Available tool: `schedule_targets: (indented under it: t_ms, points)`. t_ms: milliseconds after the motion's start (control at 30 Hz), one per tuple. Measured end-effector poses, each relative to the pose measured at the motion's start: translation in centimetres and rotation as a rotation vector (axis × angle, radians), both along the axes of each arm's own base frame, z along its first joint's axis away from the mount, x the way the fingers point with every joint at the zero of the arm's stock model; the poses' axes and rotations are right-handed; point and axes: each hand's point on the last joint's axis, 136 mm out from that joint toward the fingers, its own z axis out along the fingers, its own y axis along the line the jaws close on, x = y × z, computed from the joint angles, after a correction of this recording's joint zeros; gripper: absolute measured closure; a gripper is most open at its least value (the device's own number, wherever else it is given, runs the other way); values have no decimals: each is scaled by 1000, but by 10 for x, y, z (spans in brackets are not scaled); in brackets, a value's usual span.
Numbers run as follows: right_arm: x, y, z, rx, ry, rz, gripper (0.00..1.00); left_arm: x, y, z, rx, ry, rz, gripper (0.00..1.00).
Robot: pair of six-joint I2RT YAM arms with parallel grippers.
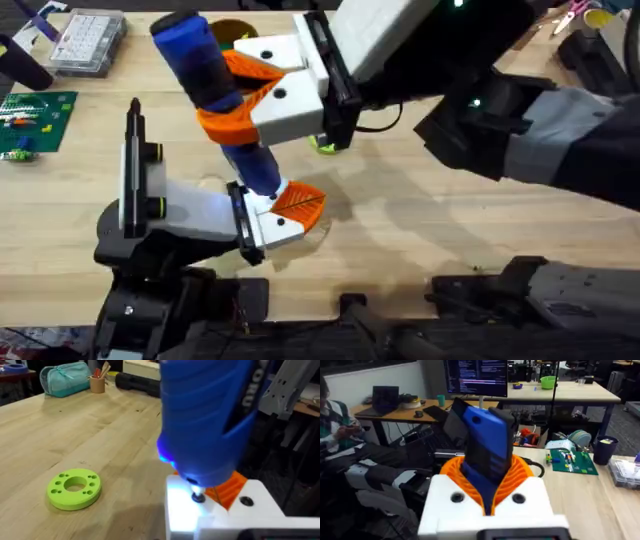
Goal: Pick up the gripper from the table and insert it into the empty holder that is missing its gripper. Then pick up a screw, insert it into the mounting hole, and use the screwdriver to tighten it. Finally, clean up the table by picking up the vegetable and placing it into the bucket.
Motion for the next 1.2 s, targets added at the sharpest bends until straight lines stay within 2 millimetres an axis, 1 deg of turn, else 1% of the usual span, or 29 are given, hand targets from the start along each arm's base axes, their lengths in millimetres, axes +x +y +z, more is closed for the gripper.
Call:
schedule_targets:
  t_ms: [100, 200, 300, 433, 500, 600, 667, 733, 833, 900, 967, 1067, 1167, 1200]
  points:
    - [-1, 0, 1, 6, -6, 2, 951, 0, 0, 0, 0, 0, 1, 988]
    - [-4, -2, 9, 58, -37, 14, 953, 1, 0, 1, 1, -4, 6, 988]
    - [-7, -4, 26, 130, -75, 24, 951, 1, 0, 1, 1, -5, 6, 988]
    - [-6, -2, 57, 142, -66, 42, 952, 0, 0, 1, 2, -6, 3, 988]
    - [-5, 0, 82, 137, -75, 58, 953, 0, 0, 1, 2, -6, 3, 988]
    - [-5, 0, 113, 117, -101, 61, 951, 0, 0, 1, 2, -6, 3, 988]
    - [-6, -1, 127, 105, -129, 58, 952, 0, 0, 1, 2, -6, 3, 988]
    - [-6, -2, 134, 95, -157, 56, 953, 0, 0, 1, 2, -6, 3, 988]
    - [-2, -4, 133, 67, -178, 43, 951, 0, 0, 1, 2, -6, 3, 988]
    - [7, -6, 123, 28, -173, 21, 951, 0, 0, 1, 2, -6, 3, 988]
    - [19, -10, 107, -27, -160, -13, 952, 0, 0, 1, 2, -6, 3, 988]
    - [46, -18, 79, -127, -136, -107, 951, 0, 0, 1, 2, -6, 3, 988]
    - [80, -30, 52, -224, -152, -241, 952, 0, 0, 1, 2, -6, 3, 988]
    - [94, -35, 41, -260, -167, -291, 952, 0, 0, 1, 2, -6, 3, 988]
